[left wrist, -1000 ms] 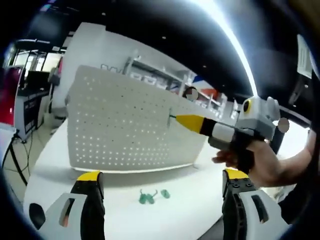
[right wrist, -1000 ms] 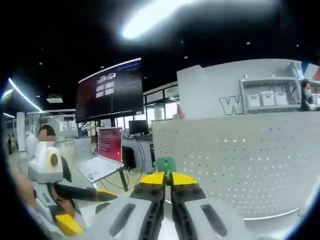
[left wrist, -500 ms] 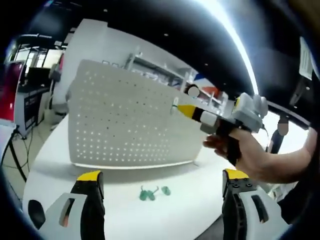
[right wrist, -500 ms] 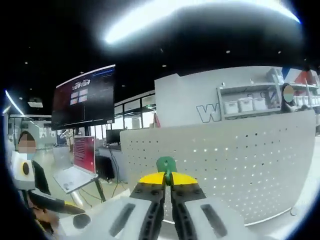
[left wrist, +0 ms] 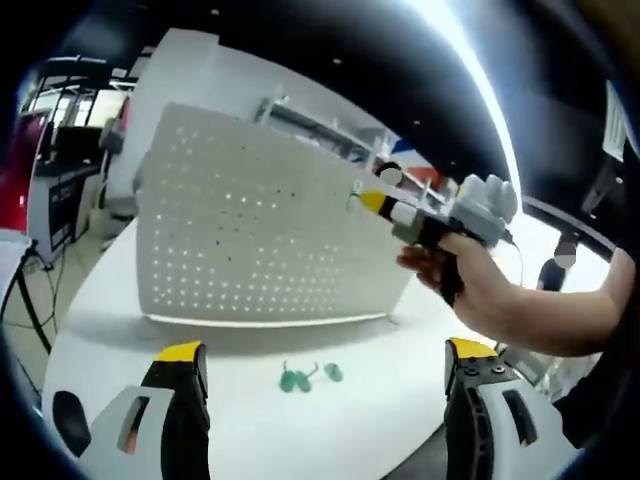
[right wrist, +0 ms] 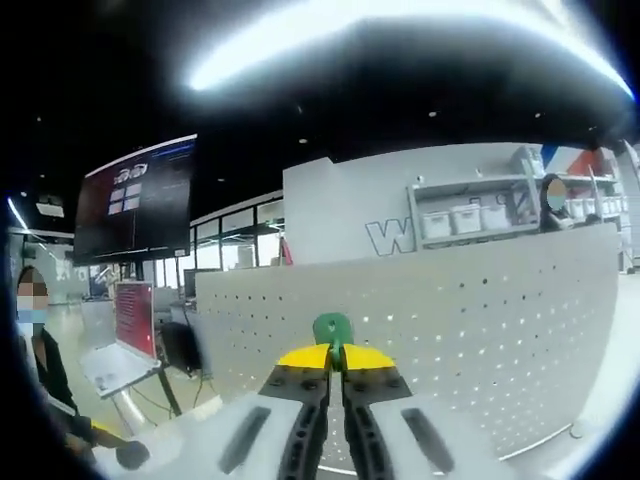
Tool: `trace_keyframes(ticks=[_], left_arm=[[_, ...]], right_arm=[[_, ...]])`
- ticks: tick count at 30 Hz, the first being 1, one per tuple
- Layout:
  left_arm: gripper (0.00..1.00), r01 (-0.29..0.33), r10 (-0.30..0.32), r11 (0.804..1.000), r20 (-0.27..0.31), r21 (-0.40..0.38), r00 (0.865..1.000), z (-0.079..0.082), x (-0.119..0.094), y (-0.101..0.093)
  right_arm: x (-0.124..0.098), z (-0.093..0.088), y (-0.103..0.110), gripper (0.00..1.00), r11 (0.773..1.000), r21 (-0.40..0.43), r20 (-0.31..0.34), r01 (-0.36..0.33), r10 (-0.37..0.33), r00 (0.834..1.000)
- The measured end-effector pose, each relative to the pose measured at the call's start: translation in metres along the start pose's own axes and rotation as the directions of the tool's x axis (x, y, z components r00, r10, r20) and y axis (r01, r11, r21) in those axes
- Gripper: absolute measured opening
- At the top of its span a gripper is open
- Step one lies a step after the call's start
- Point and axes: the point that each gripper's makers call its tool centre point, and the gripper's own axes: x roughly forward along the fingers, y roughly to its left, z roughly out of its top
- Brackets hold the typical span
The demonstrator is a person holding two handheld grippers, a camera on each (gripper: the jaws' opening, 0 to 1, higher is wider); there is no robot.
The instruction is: Insert the hook assembly into the mounting plate slot until the hook locks in place.
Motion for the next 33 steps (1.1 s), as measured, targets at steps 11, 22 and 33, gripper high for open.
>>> trace_keyframes(ticks=[11,22,33], left_arm=[[1.00,-0.005,0.005,1.000,-0.011,-0.012,1.000,-0.003,0.003,0.006],[0.98,-0.021,0.020,1.000,-0.034,-0.018,0.999,-0.009,0.006,0.014],[0.97,-0.033,0.032,0.999,-0.048,-0.029,0.998,-0.010,0.009,0.023]], right_arm=[[0.018,0.009,-0.029,0.00,0.997,0.011,0.048,0.077,-0.077,0.996],[0.036,0.012,-0.055,0.00,0.990,0.001,0.069,0.141,-0.140,0.988],[0.050,0.011,-0.065,0.00,0.985,0.030,0.076,0.171,-0.173,0.982]])
